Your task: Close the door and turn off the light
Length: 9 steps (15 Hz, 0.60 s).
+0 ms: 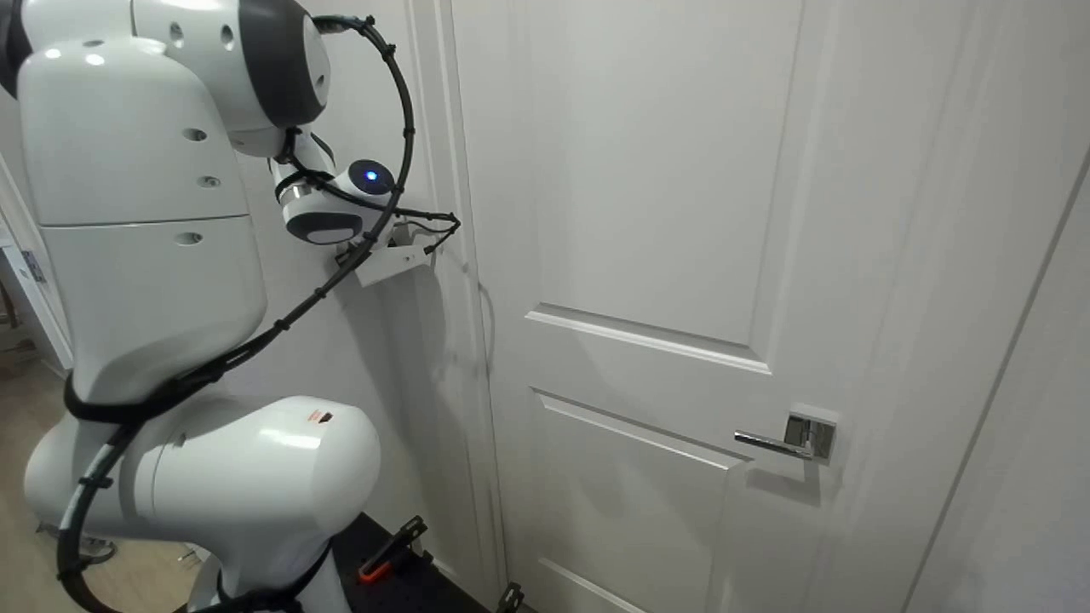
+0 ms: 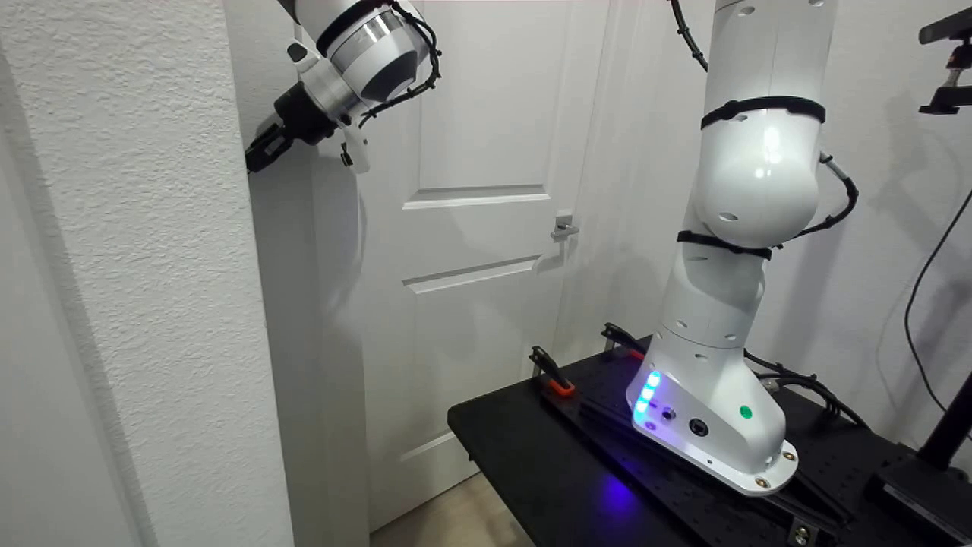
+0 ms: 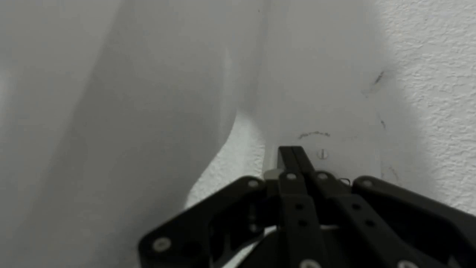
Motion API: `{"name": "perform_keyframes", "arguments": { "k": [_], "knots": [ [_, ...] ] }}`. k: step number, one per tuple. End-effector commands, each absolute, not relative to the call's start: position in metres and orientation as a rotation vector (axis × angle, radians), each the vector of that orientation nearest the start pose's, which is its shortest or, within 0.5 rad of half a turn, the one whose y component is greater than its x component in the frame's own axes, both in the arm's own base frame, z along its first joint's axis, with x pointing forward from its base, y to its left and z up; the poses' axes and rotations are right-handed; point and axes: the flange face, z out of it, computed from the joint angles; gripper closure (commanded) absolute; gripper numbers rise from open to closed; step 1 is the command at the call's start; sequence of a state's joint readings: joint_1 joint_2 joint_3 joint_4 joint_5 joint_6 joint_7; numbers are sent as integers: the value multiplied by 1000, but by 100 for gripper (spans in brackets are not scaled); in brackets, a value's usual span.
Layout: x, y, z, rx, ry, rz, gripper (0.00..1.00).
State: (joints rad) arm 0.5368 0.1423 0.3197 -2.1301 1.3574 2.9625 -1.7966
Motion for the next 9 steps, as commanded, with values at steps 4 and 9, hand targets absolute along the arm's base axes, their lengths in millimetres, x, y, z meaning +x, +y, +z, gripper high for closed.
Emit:
{"name": "perform_keyframes", "arguments": {
  "k": [4,9],
  "knots": [
    [437,399,397,-1979,-1573,-1089,100],
    [439,405,397,-1961,-1549,-1083,100]
  ]
}}
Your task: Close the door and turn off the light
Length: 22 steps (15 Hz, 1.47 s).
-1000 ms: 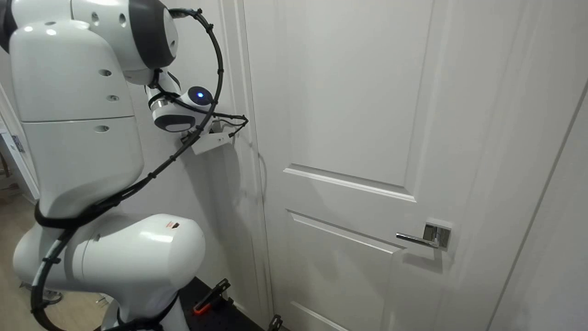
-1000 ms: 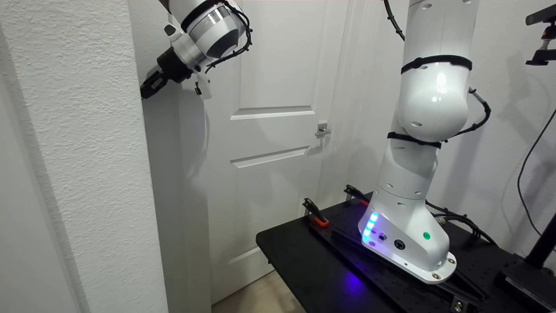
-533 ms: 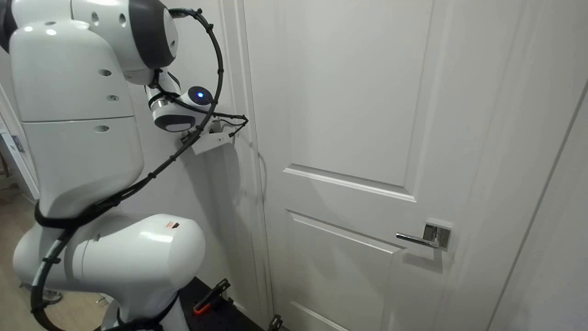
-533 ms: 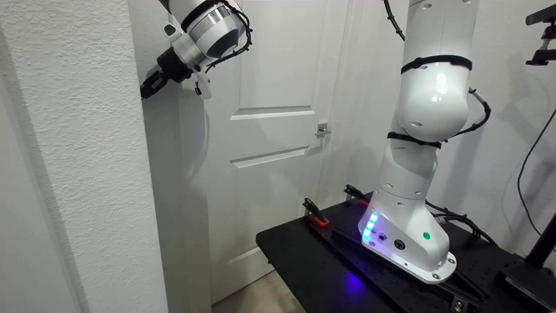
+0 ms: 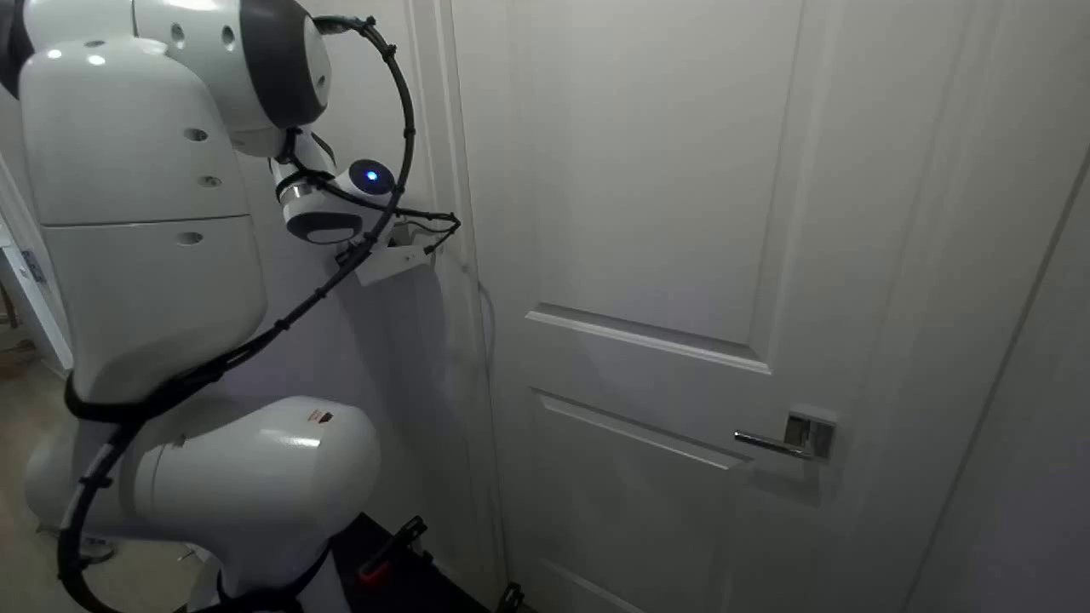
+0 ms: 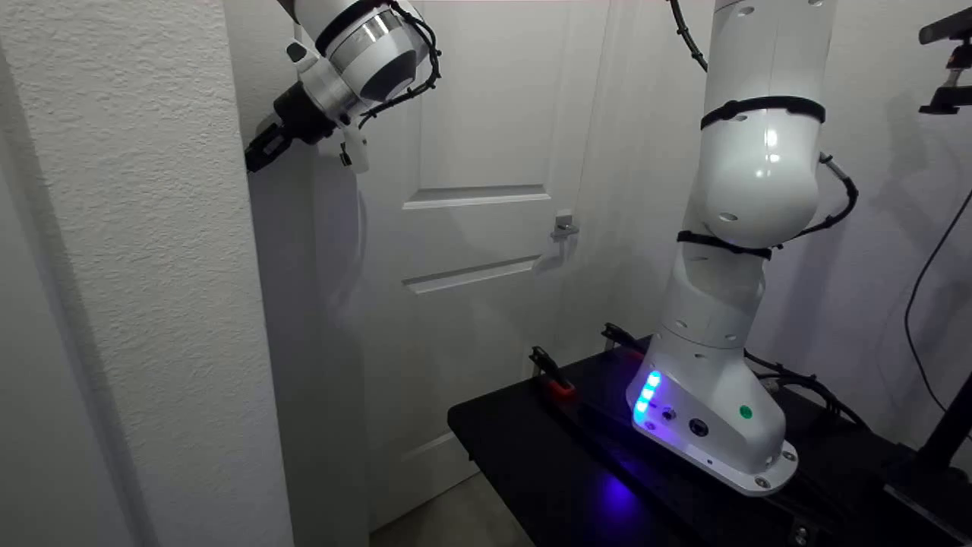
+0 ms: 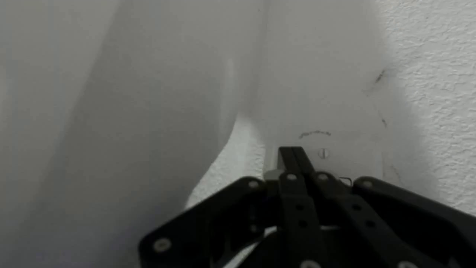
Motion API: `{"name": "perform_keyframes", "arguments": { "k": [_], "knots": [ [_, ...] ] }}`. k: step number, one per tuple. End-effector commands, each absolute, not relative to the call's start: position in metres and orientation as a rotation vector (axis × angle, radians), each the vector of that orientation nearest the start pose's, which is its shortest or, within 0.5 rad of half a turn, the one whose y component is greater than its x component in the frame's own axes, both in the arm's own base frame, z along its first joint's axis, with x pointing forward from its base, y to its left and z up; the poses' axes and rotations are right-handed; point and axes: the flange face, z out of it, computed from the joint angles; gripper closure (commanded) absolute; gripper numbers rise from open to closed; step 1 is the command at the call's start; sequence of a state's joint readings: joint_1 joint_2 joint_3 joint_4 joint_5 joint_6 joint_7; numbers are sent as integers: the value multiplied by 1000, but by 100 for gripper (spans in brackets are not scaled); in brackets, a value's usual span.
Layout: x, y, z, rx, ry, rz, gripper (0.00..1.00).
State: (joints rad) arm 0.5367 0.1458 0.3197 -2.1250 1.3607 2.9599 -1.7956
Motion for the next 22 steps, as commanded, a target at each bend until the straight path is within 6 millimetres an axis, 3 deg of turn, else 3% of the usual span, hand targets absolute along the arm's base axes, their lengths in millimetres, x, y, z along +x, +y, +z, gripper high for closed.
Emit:
{"name": "perform_keyframes", "arguments": {
  "k": [1,10,19,22],
  "knots": [
    [440,407,399,-1955,-1535,-1084,100],
    [446,403,391,-1944,-1432,-985,100],
    [457,378,382,-2084,-1472,-815,100],
    [444,365,409,-2088,-1555,-718,100]
  ]
}}
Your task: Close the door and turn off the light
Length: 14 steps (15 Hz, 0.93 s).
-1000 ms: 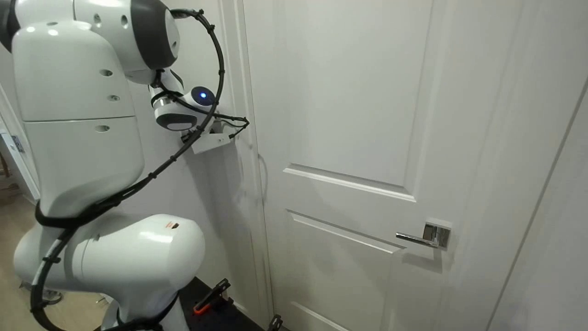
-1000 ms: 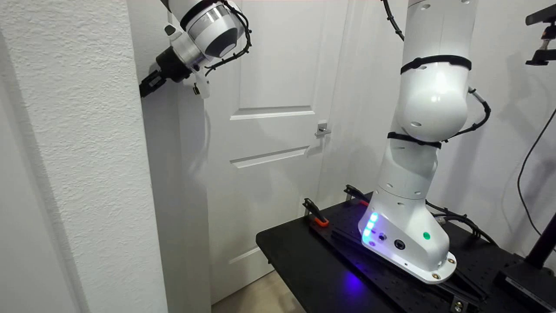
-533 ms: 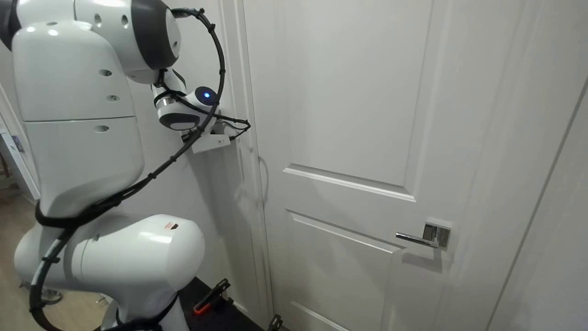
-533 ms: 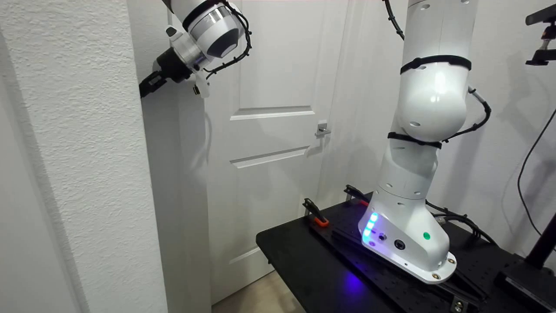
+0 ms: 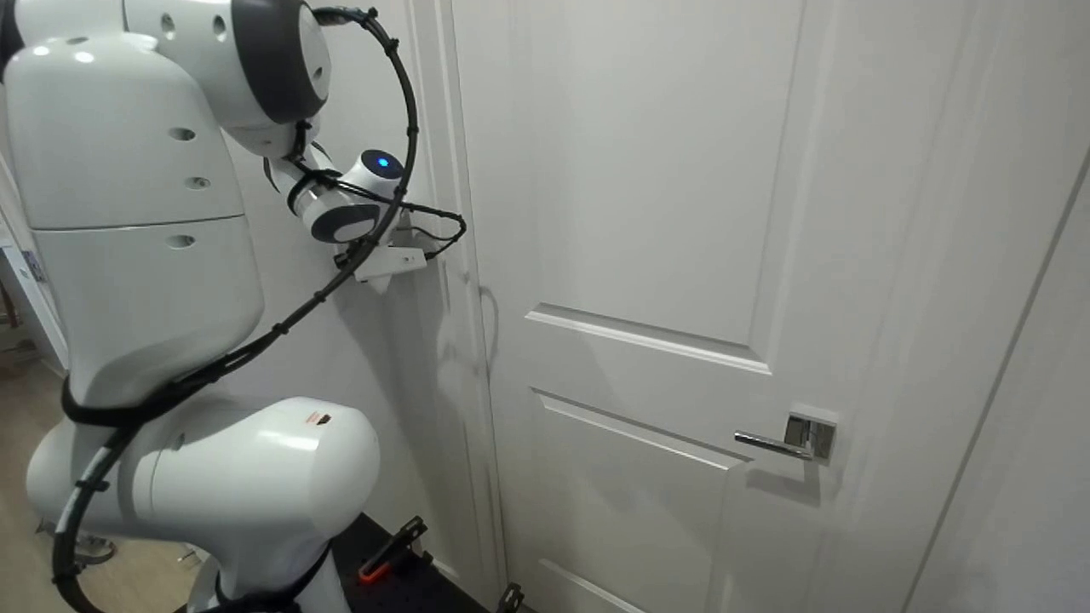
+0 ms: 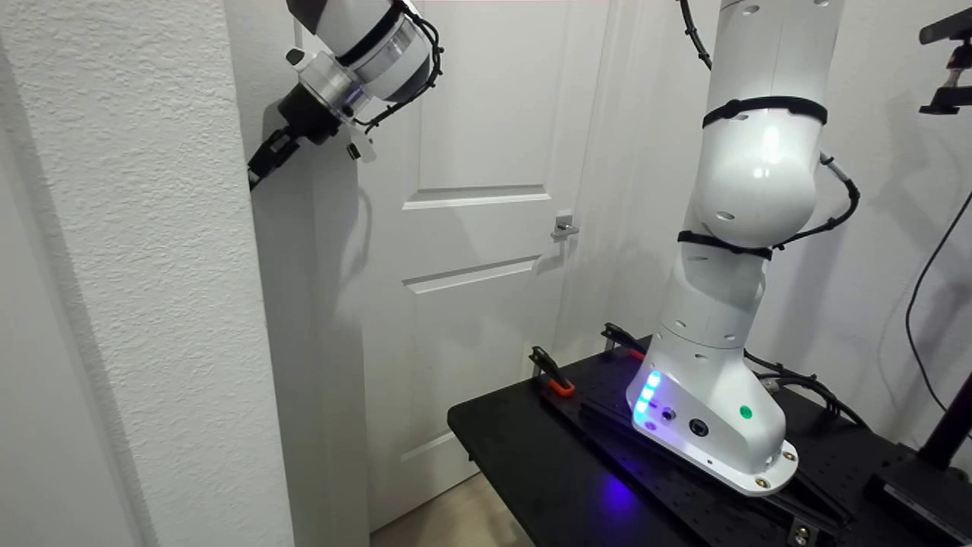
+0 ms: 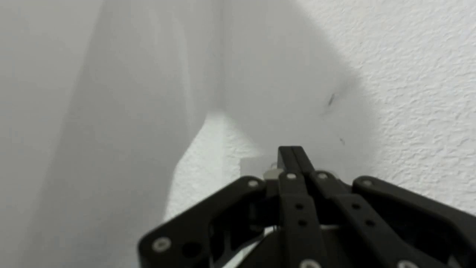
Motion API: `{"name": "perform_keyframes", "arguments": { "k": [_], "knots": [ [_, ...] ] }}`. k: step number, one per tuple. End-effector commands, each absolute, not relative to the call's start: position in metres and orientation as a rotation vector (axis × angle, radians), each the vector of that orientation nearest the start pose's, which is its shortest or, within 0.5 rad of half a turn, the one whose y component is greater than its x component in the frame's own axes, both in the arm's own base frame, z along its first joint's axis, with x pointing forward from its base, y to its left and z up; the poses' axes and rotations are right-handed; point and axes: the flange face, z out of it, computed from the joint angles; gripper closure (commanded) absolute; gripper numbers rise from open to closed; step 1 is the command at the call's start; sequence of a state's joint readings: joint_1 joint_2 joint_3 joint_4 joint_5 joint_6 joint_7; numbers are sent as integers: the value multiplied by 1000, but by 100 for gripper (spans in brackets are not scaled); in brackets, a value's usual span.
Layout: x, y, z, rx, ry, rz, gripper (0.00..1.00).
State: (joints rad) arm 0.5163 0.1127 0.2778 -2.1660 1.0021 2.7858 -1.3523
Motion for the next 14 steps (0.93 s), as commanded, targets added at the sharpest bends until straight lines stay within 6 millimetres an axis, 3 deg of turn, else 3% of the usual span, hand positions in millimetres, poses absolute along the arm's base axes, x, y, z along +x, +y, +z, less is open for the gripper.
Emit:
{"name": "perform_keyframes", "arguments": {
  "k": [1,6,14],
  "knots": [
    [444,364,417,-2082,-1561,-723,100],
    [448,354,444,-2050,-1538,-794,100],
    [456,369,431,-2002,-1496,-811,100]
  ]
}}
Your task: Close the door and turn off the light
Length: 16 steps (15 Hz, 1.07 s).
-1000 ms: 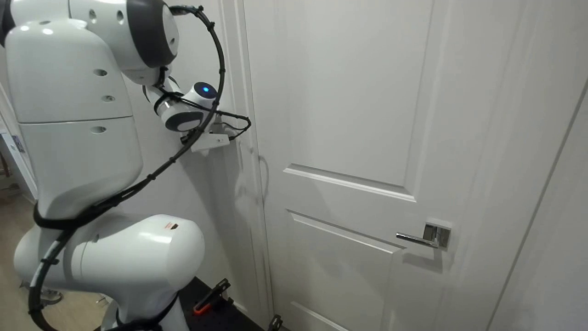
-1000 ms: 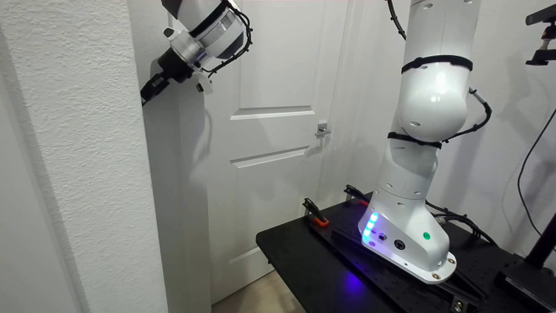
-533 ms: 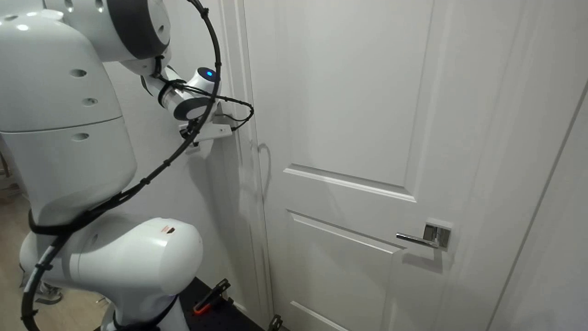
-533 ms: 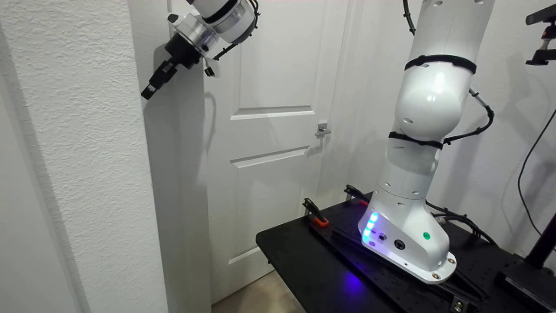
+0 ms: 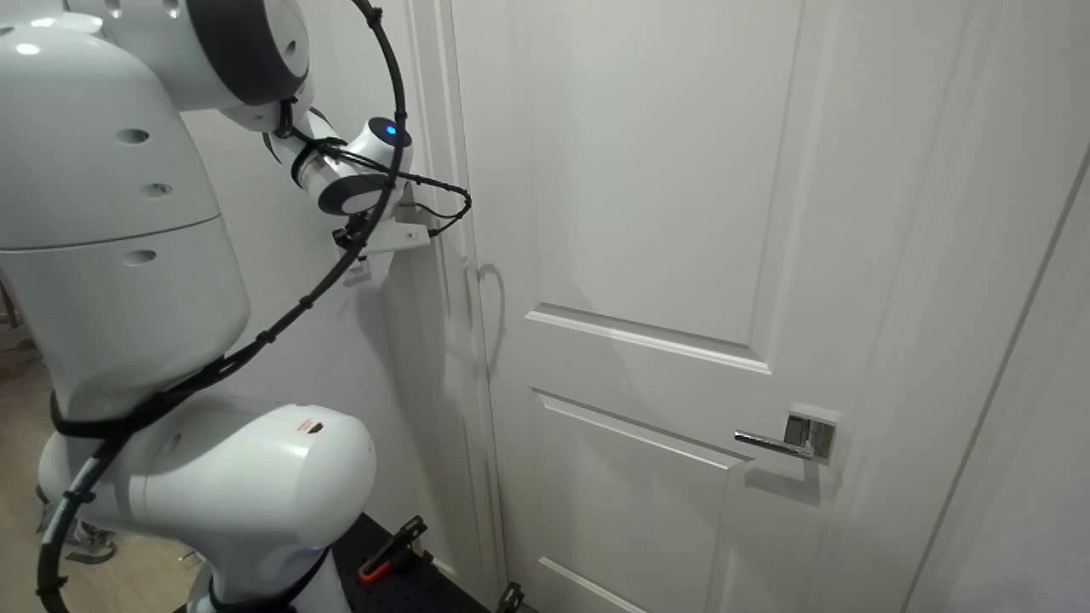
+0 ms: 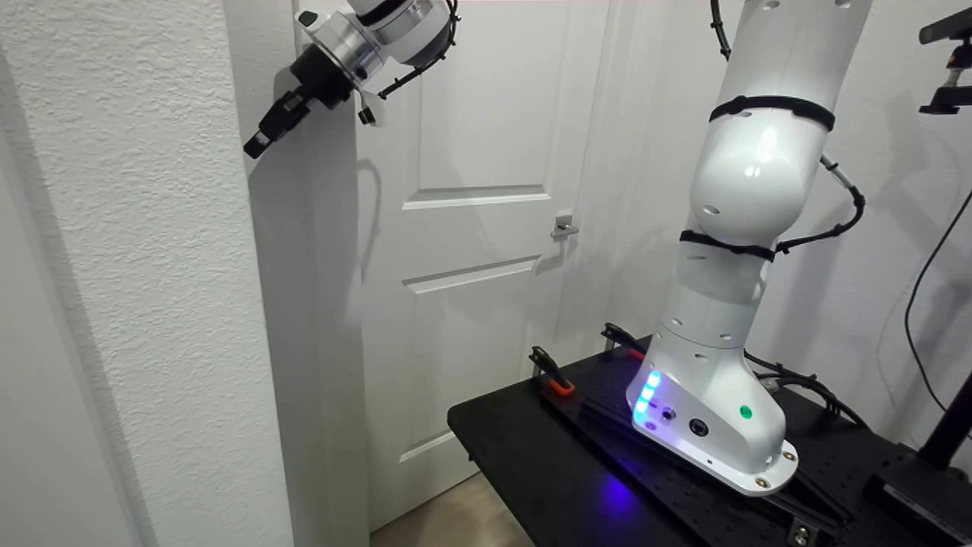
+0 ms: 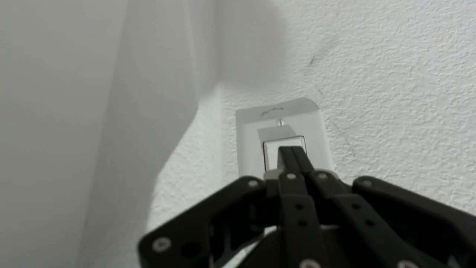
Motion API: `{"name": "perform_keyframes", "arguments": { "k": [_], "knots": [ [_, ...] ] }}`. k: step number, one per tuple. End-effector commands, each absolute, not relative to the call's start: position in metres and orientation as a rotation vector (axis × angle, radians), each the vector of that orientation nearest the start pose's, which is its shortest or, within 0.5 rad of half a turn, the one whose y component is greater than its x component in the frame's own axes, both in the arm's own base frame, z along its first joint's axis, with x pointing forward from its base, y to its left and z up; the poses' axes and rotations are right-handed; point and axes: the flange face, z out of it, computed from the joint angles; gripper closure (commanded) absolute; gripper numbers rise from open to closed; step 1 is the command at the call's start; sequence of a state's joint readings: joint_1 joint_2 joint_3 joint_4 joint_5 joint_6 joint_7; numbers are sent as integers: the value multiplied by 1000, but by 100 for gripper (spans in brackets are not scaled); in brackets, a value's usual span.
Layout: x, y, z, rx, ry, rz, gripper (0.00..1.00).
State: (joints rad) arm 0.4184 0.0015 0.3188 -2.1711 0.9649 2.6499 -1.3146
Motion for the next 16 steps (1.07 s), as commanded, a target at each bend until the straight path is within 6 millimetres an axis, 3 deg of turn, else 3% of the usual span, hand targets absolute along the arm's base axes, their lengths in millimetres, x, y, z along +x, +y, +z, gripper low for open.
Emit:
{"name": "perform_keyframes", "arguments": {
  "k": [1,10,16],
  "knots": [
    [457,371,429,-1992,-1487,-810,100],
    [459,395,403,-1937,-1469,-770,100],
    [461,393,401,-1938,-1486,-824,100]
  ]
}}
